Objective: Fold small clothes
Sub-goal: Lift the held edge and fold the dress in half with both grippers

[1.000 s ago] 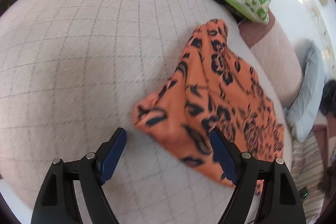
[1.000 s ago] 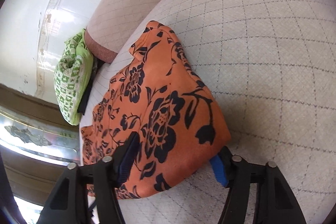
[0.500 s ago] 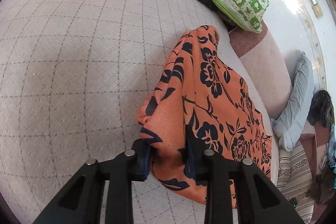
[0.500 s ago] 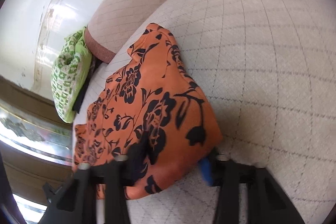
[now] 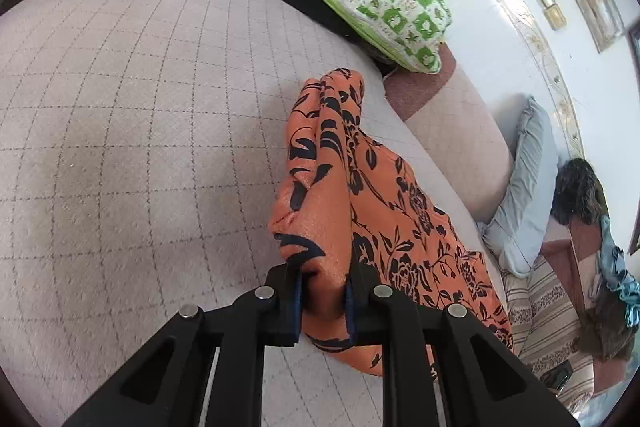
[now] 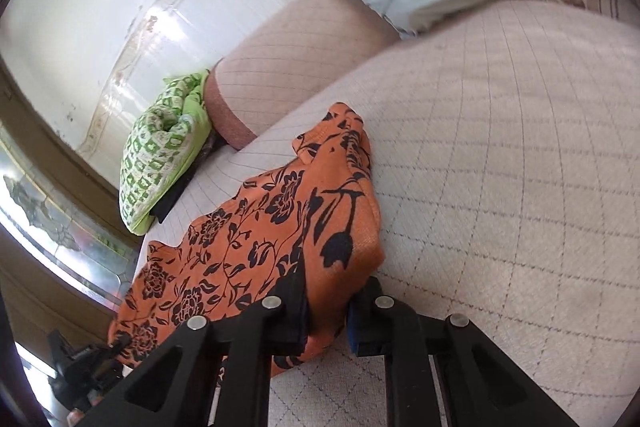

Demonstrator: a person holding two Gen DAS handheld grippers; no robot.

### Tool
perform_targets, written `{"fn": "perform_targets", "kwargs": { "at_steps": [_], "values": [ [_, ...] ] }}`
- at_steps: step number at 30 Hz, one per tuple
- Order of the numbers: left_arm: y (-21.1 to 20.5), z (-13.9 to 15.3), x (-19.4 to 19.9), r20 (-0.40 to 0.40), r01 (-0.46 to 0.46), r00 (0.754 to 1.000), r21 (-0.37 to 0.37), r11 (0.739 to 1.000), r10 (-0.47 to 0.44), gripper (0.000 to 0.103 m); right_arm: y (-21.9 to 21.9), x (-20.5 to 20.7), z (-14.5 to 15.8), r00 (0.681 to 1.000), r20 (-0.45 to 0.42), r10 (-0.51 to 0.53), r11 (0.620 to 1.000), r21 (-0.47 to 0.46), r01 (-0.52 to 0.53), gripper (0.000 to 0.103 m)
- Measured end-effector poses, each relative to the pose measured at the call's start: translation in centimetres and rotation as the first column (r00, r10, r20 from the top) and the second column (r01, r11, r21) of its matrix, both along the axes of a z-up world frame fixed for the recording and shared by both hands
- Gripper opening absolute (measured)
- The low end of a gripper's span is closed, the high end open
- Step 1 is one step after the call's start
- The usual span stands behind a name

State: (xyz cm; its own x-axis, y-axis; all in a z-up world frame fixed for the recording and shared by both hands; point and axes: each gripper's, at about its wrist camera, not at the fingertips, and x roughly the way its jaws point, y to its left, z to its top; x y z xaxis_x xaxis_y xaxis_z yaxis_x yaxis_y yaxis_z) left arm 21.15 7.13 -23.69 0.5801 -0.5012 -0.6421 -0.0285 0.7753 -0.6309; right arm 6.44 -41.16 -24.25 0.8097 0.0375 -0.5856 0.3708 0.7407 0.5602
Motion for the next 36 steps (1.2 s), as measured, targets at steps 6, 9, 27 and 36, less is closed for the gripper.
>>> {"fn": "perform_targets", "kwargs": {
  "at_steps": [6,9,27,36],
  "values": [
    [0.5,0.1,-0.7,-0.014,-0.007,1.000,-0.011,1.000,0.007,0.016,0.5,-1.2,1.4,0.999,0.034,0.020,0.998,-0.068,-0.018,0.014],
    [0.5,0.4,-0.9,-0.015,-0.007,1.000,0.000,1.000,0.007,0.016,0.8,-2.2,1.6,0.999,0.029,0.025,0.996,-0.090,-0.022,0.014],
    [1.3,4.5,-0.1,0.122,-0.261,0.965,0.413,0.873,0.231,0.036,-6.0,-4.5,1.2,0.976,-0.092,-0.196,0.978,0.053,0.201,0.024],
    [-5.6,-0.2,4.0,-0.086,0.036,0.996,0.546,0.837,0.013,0.056,3.4,3.8,-0.6,0.947,-0.290,0.135,0.979,-0.106,-0.172,0.024]
  ]
}}
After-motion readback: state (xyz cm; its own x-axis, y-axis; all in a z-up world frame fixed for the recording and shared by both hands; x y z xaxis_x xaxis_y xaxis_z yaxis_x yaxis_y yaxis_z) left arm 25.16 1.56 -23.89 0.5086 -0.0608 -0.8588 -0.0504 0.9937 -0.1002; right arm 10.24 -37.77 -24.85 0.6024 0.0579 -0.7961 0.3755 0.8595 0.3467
